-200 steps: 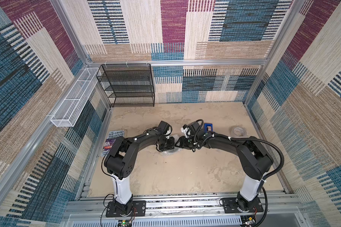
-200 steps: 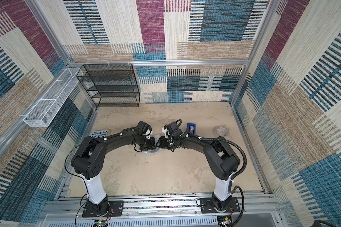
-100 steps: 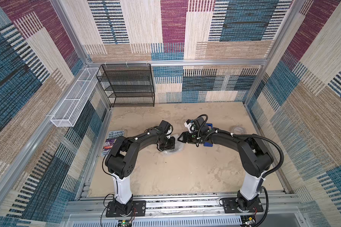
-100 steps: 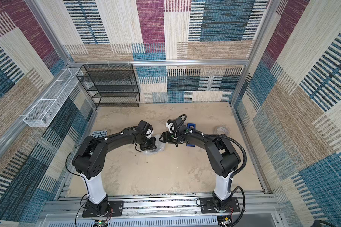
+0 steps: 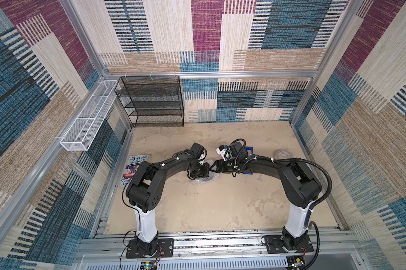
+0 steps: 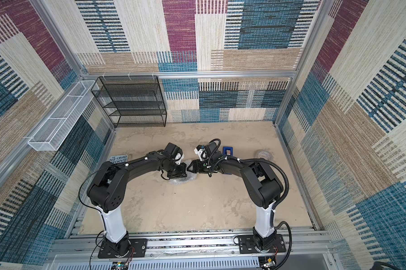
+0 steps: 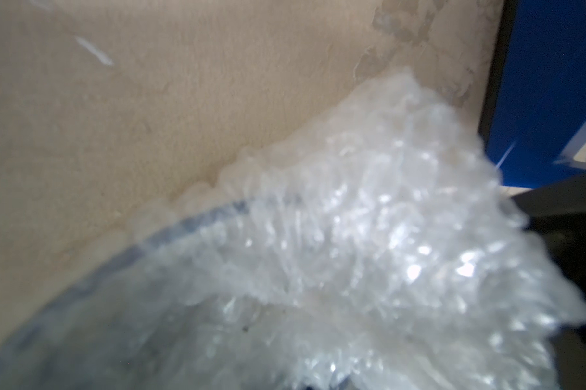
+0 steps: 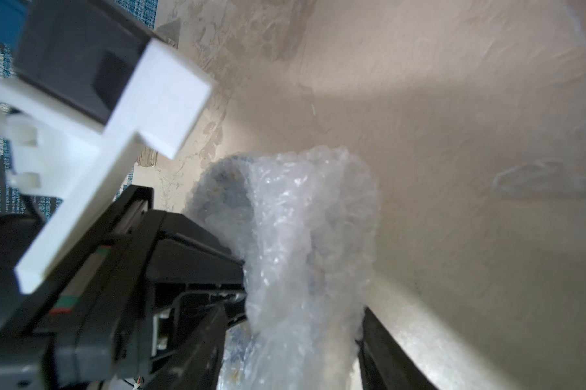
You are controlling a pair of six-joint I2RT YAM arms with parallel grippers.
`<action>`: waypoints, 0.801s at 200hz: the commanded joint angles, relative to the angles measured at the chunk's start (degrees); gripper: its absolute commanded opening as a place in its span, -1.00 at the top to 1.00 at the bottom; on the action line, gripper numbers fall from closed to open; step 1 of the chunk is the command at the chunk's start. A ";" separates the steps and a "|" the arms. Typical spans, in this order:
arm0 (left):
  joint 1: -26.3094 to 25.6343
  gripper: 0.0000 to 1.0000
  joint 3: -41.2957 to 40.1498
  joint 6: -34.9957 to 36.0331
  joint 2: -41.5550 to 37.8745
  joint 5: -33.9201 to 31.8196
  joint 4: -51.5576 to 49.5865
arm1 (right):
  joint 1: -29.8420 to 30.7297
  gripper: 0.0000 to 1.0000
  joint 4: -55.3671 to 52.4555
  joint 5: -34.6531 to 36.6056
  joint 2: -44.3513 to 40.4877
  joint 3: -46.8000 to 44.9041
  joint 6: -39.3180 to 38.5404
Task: Wrap bowls in bubble wrap
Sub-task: Wrap the bowl in bubble wrap.
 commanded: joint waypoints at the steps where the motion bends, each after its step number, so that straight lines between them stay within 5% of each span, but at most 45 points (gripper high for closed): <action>1: -0.25 1.00 0.49 1.99 0.25 0.50 -0.76 | 0.39 -0.22 1.61 -1.07 1.10 1.24 0.38; 130: -0.90 1.00 2.65 3.75 0.87 1.29 -2.23 | 2.86 -0.14 -1.34 -0.92 7.31 6.42 -0.41; 160: -0.96 1.00 3.15 3.89 1.14 1.18 -2.61 | 2.85 0.13 -1.24 -0.98 7.33 5.84 -0.34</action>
